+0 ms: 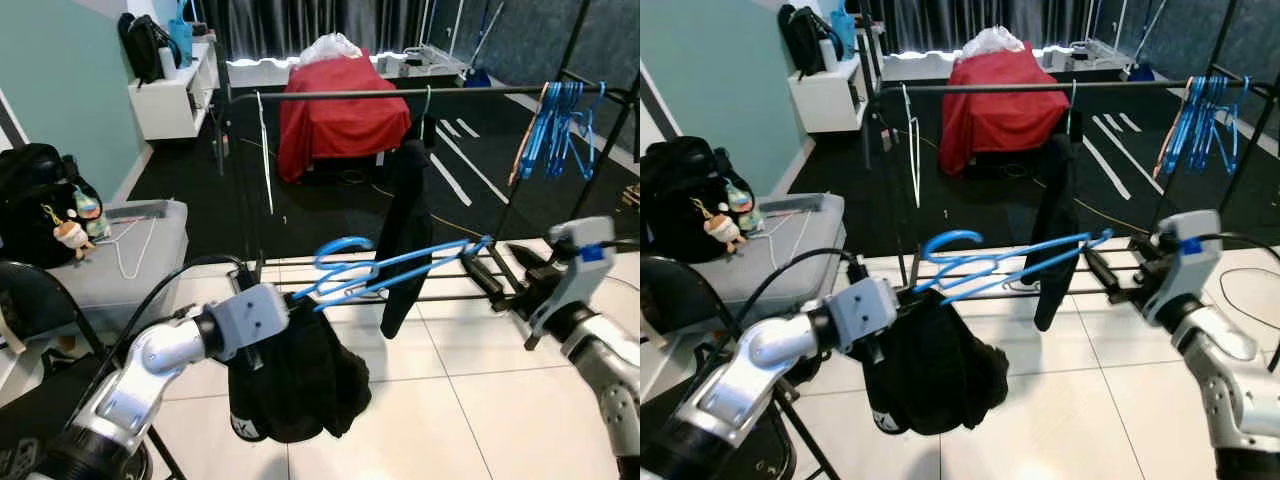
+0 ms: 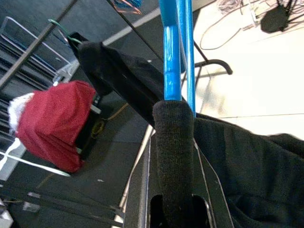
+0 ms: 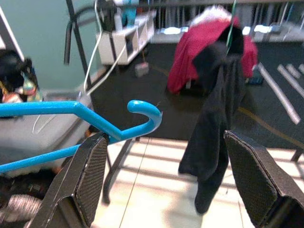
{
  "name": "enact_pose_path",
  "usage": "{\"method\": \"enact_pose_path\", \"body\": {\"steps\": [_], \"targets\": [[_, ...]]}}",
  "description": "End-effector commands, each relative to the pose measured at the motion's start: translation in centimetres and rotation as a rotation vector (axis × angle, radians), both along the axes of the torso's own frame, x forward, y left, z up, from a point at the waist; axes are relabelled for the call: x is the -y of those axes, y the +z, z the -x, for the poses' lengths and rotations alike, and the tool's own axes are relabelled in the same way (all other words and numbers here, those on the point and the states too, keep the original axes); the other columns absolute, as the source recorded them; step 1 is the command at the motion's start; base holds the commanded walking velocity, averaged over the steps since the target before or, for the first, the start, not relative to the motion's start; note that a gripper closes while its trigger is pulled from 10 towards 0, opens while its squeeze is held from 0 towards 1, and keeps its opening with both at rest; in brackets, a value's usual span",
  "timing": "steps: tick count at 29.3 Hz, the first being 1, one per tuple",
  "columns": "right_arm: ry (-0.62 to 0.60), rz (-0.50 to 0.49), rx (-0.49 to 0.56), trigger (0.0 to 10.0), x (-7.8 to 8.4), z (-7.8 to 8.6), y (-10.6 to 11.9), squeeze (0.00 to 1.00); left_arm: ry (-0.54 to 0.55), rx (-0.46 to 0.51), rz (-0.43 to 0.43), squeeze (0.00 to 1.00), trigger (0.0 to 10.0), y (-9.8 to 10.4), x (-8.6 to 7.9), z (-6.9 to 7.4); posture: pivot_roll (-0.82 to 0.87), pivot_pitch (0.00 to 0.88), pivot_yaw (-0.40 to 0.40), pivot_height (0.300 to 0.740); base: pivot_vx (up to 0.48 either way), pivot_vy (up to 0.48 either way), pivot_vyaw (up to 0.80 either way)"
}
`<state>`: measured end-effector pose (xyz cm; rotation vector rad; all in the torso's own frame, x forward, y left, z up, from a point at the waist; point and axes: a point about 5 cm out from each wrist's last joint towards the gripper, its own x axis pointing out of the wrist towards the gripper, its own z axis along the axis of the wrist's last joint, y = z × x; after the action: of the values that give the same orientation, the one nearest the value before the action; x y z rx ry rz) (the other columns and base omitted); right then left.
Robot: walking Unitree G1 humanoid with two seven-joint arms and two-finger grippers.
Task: Hang hanger
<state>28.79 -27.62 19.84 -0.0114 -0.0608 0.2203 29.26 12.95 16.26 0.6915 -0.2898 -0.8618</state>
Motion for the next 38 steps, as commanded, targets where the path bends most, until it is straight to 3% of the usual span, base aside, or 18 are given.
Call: {"method": "enact_pose_path", "body": {"steps": [1, 2, 3, 5, 7, 8, 9, 11, 13, 21, 30, 31, 32, 33, 35, 36, 37, 38], "targets": [[-0.509, -0.058, 0.137, 10.0, 8.0, 2.4, 2.6, 0.00, 0.177, -0.073, -0.079, 0.00, 10.0, -1.9, -4.3, -0.4, -0.16, 0.000, 0.032, 0.740, 0.000, 0.000, 0.00], [-0.509, -0.058, 0.137, 10.0, 8.0, 2.4, 2.6, 0.00, 0.177, -0.073, -0.079, 0.00, 10.0, -1.9, -4.3, -0.4, -0.16, 0.000, 0.032, 0.740, 0.000, 0.000, 0.00], [-0.363, -0.048, 0.095, 10.0, 6.6, 2.1, 2.0, 0.00, 0.192, -0.061, -0.084, 0.00, 10.0, -1.9, -4.4, -0.7, -0.17, 0.000, 0.034, 0.740, 0.000, 0.000, 0.00], [-0.363, -0.048, 0.095, 10.0, 6.6, 2.1, 2.0, 0.00, 0.192, -0.061, -0.084, 0.00, 10.0, -1.9, -4.4, -0.7, -0.17, 0.000, 0.034, 0.740, 0.000, 0.000, 0.00], [0.083, 0.002, 0.006, 10.0, 1.7, 2.8, 0.8, 0.00, 0.188, -0.049, -0.060, 0.00, 10.0, -1.7, -4.1, -0.9, -0.17, 0.000, 0.032, 0.740, 0.000, 0.000, 0.00], [0.083, 0.002, 0.006, 10.0, 1.7, 2.8, 0.8, 0.00, 0.188, -0.049, -0.060, 0.00, 10.0, -1.7, -4.1, -0.9, -0.17, 0.000, 0.032, 0.740, 0.000, 0.000, 0.00], [0.311, -0.031, -0.023, 10.0, -0.7, 4.0, 0.5, 0.00, 0.173, -0.048, -0.049, 0.00, 10.0, -1.7, -3.7, -0.9, -0.17, 0.000, 0.032, 0.740, 0.000, 0.000, 0.00], [0.597, -0.066, -0.062, 10.0, -3.2, 6.4, 0.4, 0.00, 0.143, -0.053, -0.038, 0.00, 10.0, -1.8, -3.0, -0.7, -0.17, 0.000, 0.031, 0.740, 0.000, 0.000, 0.00], [0.690, -0.091, -0.081, 10.0, -3.7, 7.4, 0.4, 0.00, 0.134, -0.056, -0.037, 0.00, 10.0, -1.9, -2.7, -0.7, -0.17, 0.000, 0.031, 0.740, 0.000, 0.000, 0.00], [0.783, -0.149, -0.044, 10.0, -3.1, 9.0, 1.7, 0.00, 0.127, -0.059, -0.043, 0.00, 10.0, -2.3, -2.1, -0.7, -0.18, 0.000, 0.034, 0.740, 0.000, 0.000, 0.00], [0.609, -0.051, 0.061, 10.0, 0.0, 8.9, 4.0, 0.00, 0.052, -0.079, -0.126, 0.00, 10.0, -3.0, -2.1, -0.1, -0.19, 0.000, 0.035, 0.740, 0.000, 0.000, 0.00], [0.589, 0.052, -0.039, 10.0, 0.4, 8.8, 3.5, 0.00, -0.031, -0.106, -0.193, 0.00, 10.0, -3.5, -1.6, 0.7, -0.18, 0.000, 0.034, 0.740, 0.000, 0.000, 0.00], [0.589, 0.052, -0.039, 10.0, 0.4, 8.8, 3.5, 0.00, -0.031, -0.106, -0.193, 0.00, 10.0, -3.5, -1.6, 0.7, -0.18, 0.000, 0.034, 0.740, 0.000, 0.000, 0.00], [0.622, 0.200, -0.253, 10.0, 0.4, 9.0, 1.7, 0.00, -0.142, -0.127, -0.269, 0.00, 10.0, -4.2, -0.4, 1.8, -0.18, 0.000, 0.028, 0.740, 0.000, 0.000, 0.00], [0.622, 0.200, -0.253, 10.0, 0.4, 9.0, 1.7, 0.00, -0.142, -0.127, -0.269, 0.00, 10.0, -4.2, -0.4, 1.8, -0.18, 0.000, 0.028, 0.740, 0.000, 0.000, 0.00], [0.675, 0.307, -0.426, 10.0, 0.3, 9.3, 0.0, 0.00, -0.234, -0.128, -0.323, 0.00, 10.0, -4.7, 0.9, 2.7, -0.18, 0.000, 0.024, 0.740, 0.000, 0.000, 0.00], [0.675, 0.307, -0.426, 10.0, 0.3, 9.3, 0.0, 0.00, -0.234, -0.128, -0.323, 0.00, 10.0, -4.7, 0.9, 2.7, -0.18, 0.000, 0.024, 0.740, 0.000, 0.000, 0.00], [0.727, 0.385, -0.534, 10.0, 0.1, 9.4, -0.9, 0.00, -0.310, -0.115, -0.361, 0.00, 10.0, -4.8, 2.1, 3.3, -0.17, 0.000, 0.019, 0.740, 0.000, 0.000, 0.00]]}}
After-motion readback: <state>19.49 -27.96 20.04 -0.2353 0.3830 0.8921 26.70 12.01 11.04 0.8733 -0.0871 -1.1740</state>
